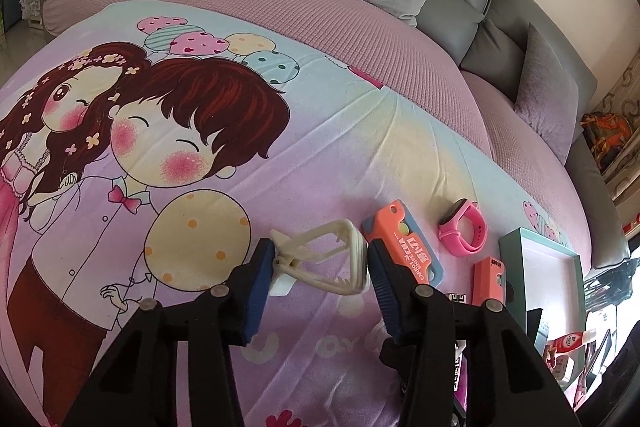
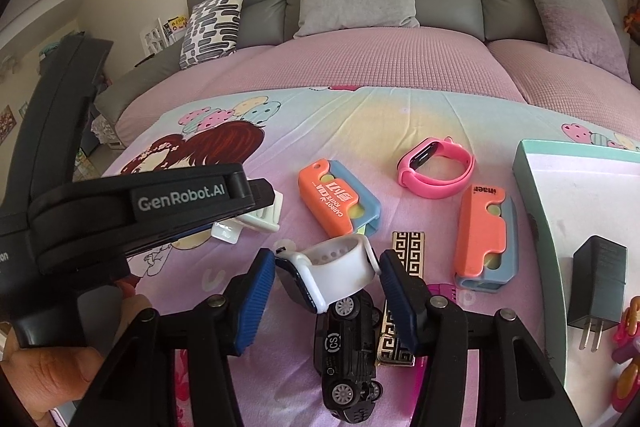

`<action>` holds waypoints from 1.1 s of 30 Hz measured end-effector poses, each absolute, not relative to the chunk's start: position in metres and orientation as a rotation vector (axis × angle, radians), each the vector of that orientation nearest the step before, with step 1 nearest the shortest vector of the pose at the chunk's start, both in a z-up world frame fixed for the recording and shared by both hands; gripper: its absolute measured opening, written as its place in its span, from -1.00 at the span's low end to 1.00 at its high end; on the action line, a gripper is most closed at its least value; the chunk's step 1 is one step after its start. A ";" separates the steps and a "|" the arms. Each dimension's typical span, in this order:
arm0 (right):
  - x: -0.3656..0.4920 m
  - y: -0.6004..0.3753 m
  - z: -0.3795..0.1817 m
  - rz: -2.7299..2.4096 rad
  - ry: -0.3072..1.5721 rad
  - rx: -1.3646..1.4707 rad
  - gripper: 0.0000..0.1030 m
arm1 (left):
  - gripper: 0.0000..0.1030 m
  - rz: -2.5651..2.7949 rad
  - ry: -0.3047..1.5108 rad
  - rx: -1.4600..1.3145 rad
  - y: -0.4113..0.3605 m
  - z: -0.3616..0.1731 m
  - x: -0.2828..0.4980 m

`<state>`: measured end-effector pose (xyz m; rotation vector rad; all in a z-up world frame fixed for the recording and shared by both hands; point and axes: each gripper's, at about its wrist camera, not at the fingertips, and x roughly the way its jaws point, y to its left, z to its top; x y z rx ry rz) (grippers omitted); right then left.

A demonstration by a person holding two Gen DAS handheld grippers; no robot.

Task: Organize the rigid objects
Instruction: 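Carry the watch and stand to the tray while the left tool opens to release the stand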

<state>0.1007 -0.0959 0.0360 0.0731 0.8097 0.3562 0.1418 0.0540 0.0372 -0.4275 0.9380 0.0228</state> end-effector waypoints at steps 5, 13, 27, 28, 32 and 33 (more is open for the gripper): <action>0.100 -0.101 0.039 0.346 0.805 0.089 0.11 | -0.04 0.020 0.900 -0.422 0.053 0.050 0.137; 0.091 -0.120 0.068 0.313 0.720 0.129 0.10 | -0.04 0.003 0.834 -0.413 0.053 0.078 0.129; 0.084 -0.160 0.090 0.217 0.648 0.178 0.10 | -0.04 -0.055 0.768 -0.352 0.025 0.111 0.123; 0.083 -0.166 0.091 0.204 0.643 0.181 0.10 | -0.04 -0.063 0.767 -0.345 0.020 0.112 0.123; 0.081 -0.188 0.095 0.150 0.625 0.202 0.10 | -0.04 -0.101 0.759 -0.319 -0.001 0.117 0.125; 0.081 -0.194 0.095 0.132 0.622 0.206 0.10 | -0.04 -0.112 0.755 -0.310 -0.007 0.118 0.126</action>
